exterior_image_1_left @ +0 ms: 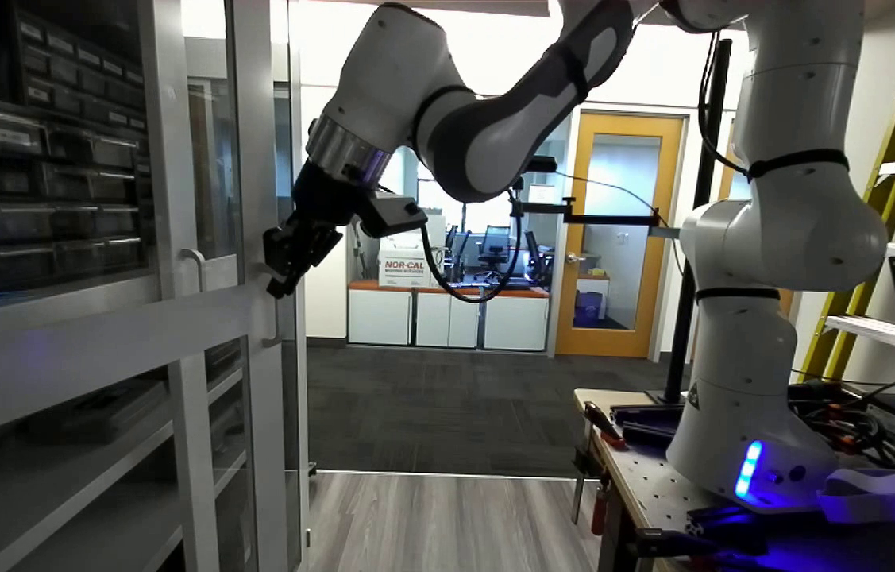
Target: Open the left door
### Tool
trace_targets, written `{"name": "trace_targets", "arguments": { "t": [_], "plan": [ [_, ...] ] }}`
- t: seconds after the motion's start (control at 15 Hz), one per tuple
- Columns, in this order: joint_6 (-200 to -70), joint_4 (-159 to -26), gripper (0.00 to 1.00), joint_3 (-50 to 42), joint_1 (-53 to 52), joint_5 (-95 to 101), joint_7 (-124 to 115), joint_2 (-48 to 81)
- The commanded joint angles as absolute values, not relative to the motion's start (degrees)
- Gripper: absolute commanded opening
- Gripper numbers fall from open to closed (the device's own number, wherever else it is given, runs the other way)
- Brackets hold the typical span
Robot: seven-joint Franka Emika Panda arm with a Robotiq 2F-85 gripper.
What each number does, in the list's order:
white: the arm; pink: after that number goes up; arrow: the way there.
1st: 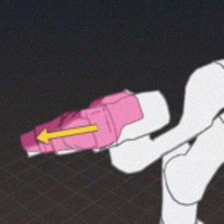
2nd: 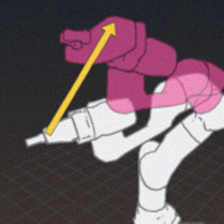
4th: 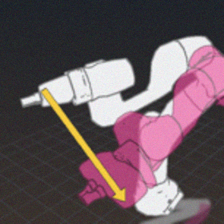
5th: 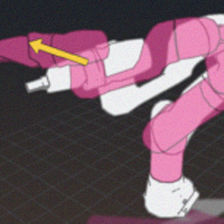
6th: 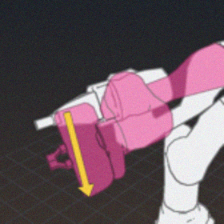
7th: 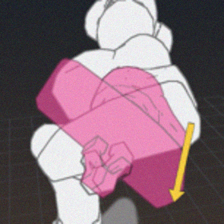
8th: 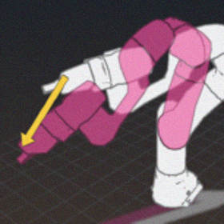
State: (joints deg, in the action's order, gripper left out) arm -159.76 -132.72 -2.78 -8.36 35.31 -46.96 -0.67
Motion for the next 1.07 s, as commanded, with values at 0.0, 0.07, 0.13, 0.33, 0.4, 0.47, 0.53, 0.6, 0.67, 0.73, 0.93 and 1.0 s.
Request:
{"name": "trace_targets", "arguments": {
  "t": [0.0,0.07,0.13,0.33,0.4,0.47,0.53,0.6,0.67,0.73,0.93,1.0],
  "plan": [
    [-157.45,-139.51,0.04,-1.93,-8.18,43.69,-55.12,-11.11],
    [-157.25,-140.74,0.04,-1.34,-8.15,44.27,-56.24,-12.36],
    [-157.22,-141.97,0.04,-0.84,-8.22,44.49,-56.78,-13.67],
    [-156.87,-144.82,0.04,0.37,-8.46,44.41,-56.24,-17.13],
    [-156.84,-145.67,0.04,0.68,-8.58,44.06,-55.57,-18.10],
    [-156.54,-146.39,0.04,0.99,-8.74,43.63,-54.83,-19.11],
    [-156.20,-146.89,0.04,1.32,-8.71,43.52,-54.71,-19.82],
    [-156.15,-147.45,0.04,1.22,-9.18,42.14,-53.17,-20.17],
    [-155.99,-147.98,0.05,1.07,-9.57,40.99,-51.98,-20.66],
    [-155.85,-148.46,0.12,0.54,-10.00,39.26,-51.20,-21.10],
    [-152.77,-148.70,0.46,4.11,-6.50,34.56,-45.44,-22.64],
    [-151.55,-148.47,0.52,4.47,-6.13,33.03,-43.45,-23.79]
  ]
}}
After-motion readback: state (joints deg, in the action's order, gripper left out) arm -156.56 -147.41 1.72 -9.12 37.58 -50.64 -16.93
